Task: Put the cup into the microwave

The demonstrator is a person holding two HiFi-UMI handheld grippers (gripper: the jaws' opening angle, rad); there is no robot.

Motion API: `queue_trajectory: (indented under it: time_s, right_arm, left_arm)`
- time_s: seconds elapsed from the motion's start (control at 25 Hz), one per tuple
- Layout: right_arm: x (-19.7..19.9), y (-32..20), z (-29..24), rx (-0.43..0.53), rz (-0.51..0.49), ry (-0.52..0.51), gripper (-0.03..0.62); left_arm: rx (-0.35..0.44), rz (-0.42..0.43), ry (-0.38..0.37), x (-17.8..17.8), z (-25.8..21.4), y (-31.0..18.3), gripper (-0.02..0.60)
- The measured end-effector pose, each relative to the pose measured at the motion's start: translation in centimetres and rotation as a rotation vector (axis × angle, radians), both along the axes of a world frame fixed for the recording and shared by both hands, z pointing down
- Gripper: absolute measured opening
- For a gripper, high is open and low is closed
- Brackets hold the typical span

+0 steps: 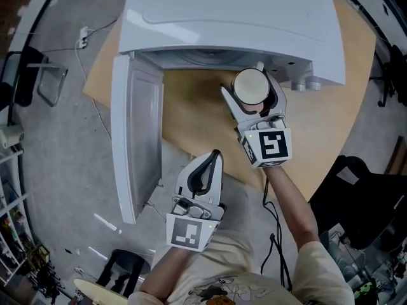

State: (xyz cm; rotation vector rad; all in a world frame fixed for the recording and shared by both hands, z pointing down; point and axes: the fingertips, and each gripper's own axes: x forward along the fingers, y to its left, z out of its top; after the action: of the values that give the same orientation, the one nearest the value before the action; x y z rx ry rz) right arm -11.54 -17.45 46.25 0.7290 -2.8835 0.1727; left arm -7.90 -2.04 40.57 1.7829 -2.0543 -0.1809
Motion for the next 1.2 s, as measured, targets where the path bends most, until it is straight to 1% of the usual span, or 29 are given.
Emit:
queue_trajectory:
  time_s: [0.32,0.56,0.72,0.92,1.2]
  right_arm:
    - [-7.6,-3.9,1.6,0.003,-0.020,0.015,0.414]
    - [-11.8,-6.3,3.5,0.001,-0.029,0.038,0.414]
    - [-13.1,-7.3,4.1,-0.008,-0.022,0.042,0.414]
    - [-13.8,-8.0,4.0,-0.010,-0.012,0.033,0.414]
    - [-13.9,-8.2,3.9,0.007,-0.007,0.029,0.418]
  left_arm:
    - [-0.007,-0.051,0.019,-2.7,0.4,-0.1,0.005]
    - [-0.020,-0.061,0.012,-4.3,1.3,-1.3,0.005]
    - [-0.033,-0.073,0.011,-5.2,2.2,-2.8,0.005]
    - [-0.010,-0.107,0.014,-7.0,2.4,-4.9,0.005]
    - [-0.006,-0.132,0.011,-8.0,2.6,-5.3,0.005]
